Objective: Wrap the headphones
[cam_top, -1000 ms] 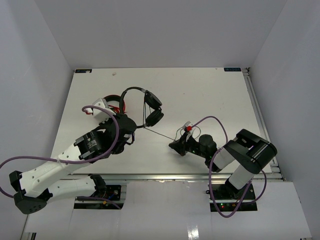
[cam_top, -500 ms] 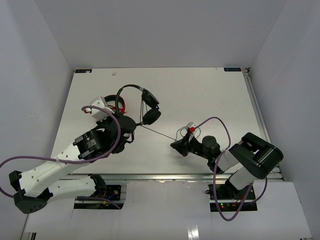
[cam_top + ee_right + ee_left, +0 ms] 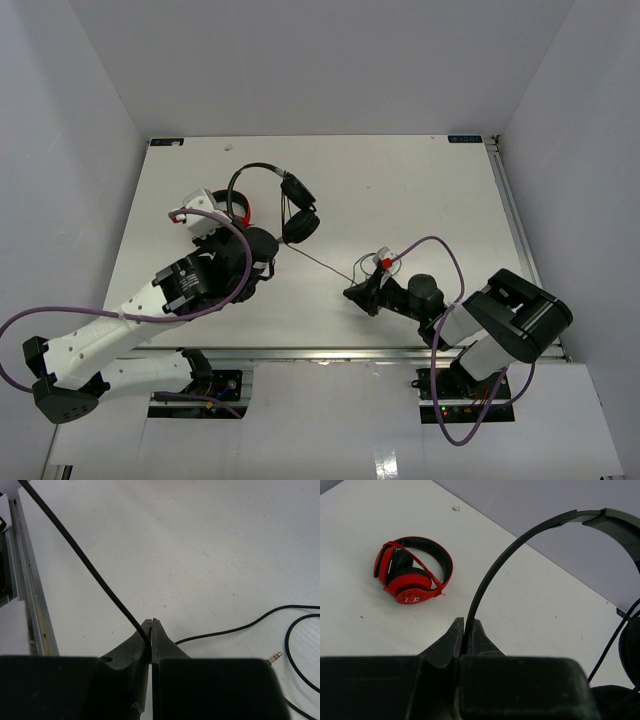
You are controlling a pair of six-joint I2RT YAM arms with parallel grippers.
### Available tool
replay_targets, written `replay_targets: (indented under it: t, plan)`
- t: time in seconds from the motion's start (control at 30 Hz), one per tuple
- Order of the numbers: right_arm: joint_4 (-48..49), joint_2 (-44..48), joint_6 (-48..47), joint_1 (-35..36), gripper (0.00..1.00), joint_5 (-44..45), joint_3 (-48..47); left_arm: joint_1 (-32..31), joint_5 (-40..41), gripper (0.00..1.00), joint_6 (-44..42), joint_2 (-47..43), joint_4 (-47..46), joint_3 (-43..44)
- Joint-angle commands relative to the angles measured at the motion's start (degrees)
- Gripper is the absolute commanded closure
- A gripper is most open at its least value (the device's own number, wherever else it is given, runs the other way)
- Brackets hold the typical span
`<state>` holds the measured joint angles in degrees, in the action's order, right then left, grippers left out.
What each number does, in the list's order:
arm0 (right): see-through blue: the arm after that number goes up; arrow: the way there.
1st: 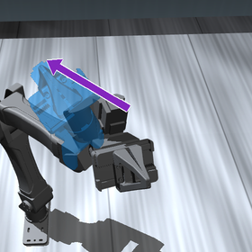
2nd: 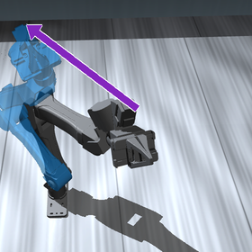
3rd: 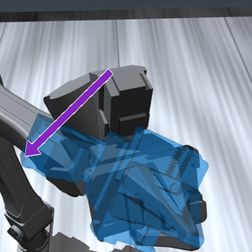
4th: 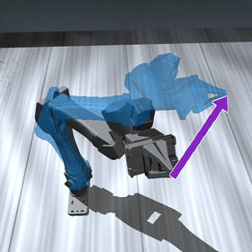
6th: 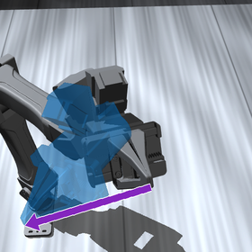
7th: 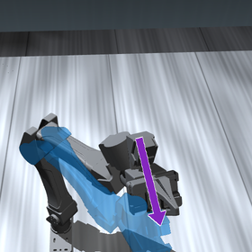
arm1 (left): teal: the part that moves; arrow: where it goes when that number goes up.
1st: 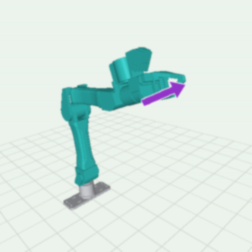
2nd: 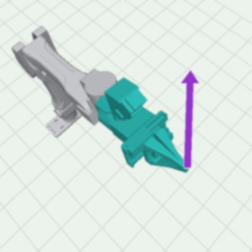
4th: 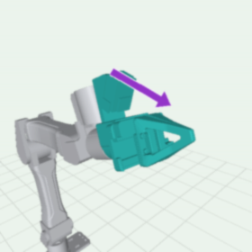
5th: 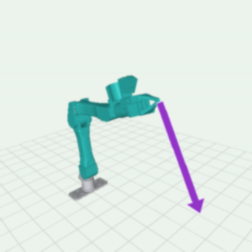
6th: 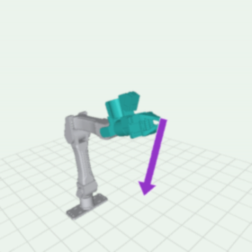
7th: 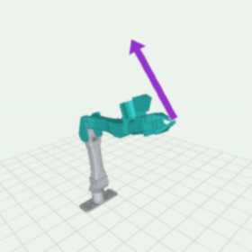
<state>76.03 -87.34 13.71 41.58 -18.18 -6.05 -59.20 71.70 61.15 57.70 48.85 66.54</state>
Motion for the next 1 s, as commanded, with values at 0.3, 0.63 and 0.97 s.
replay_targets:
  t: [0.3,0.63,0.97]
  plan:
    - [32.1,-2.0,-0.6,-0.7,0.92,-0.4,-1.6,0.0,-15.6,1.00,-5.3,-4.5,-10.8,-0.5]
    - [28.5,-1.8,16.9,-16.3,0.92,-8.0,-8.1,0.0,-43.8,1.00,-30.7,-11.2,-15.9,-13.9]
    - [11.4,3.3,26.1,-27.1,0.92,-21.8,-20.5,0.0,-40.5,1.00,-35.7,-1.8,-10.6,-12.7]
